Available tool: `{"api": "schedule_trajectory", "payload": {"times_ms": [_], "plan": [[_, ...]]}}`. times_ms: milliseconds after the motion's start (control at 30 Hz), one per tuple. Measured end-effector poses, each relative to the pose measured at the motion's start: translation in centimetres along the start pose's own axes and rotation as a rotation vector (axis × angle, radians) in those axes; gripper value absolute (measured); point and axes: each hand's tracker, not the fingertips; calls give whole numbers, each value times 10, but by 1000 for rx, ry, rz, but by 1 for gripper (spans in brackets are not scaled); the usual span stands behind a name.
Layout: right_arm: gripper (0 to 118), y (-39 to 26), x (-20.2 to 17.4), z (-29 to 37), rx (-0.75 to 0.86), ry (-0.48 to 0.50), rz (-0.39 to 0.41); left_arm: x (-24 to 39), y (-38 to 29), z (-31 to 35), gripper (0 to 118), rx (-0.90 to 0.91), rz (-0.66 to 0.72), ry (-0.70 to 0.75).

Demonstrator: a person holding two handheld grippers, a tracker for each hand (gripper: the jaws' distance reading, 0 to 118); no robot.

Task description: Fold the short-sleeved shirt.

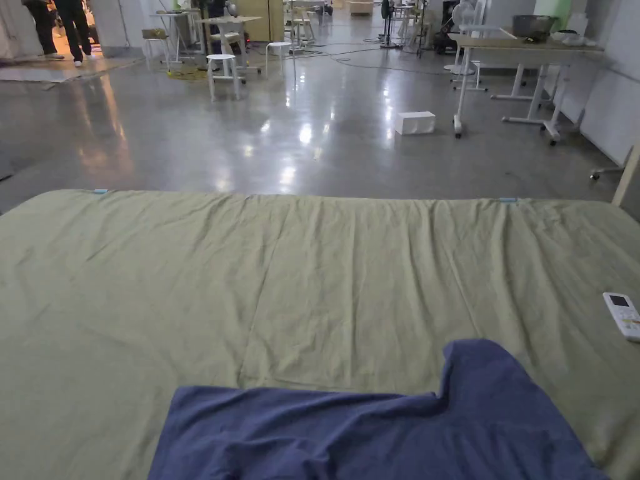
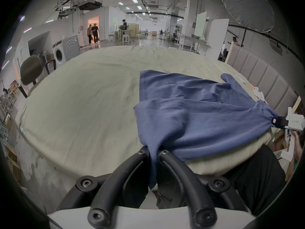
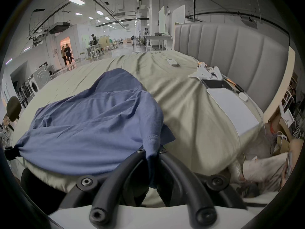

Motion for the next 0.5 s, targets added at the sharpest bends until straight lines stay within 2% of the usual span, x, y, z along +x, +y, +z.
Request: {"api": "schedule_trajectory", "payload": {"times_ms": [100, 133, 167, 200, 233, 267, 333, 400, 433, 500], "plan": [[6, -21, 2, 4, -38, 0, 2, 0, -17, 3, 8, -33, -11, -4], [9, -27, 3, 1, -62, 21, 5, 3, -24, -1, 9, -29, -35, -10], [22, -32, 5, -4, -77, 45, 14, 3, -28, -5, 17, -15, -54, -20], [43, -37, 6, -7, -75, 43, 24, 2, -32, -8, 37, -9, -54, -16], [62, -39, 6, -13, -82, 15, 44, 3, -33, -11, 65, -20, -55, 20], [65, -39, 8, -12, -104, -26, 63, 2, -31, -12, 76, -40, -49, 58], [67, -34, 19, 6, -37, -7, 4, 0, -23, 2, 76, -51, -6, 76], [78, -26, 29, 23, 20, 89, -73, -2, -13, 28, 76, 13, 17, 62], [82, -22, 34, 32, 50, 137, -86, -1, -7, 44, 76, 65, 9, 54], [82, -10, 34, 55, 92, 151, -68, 4, 9, 76, 76, 147, 15, 63]]}}
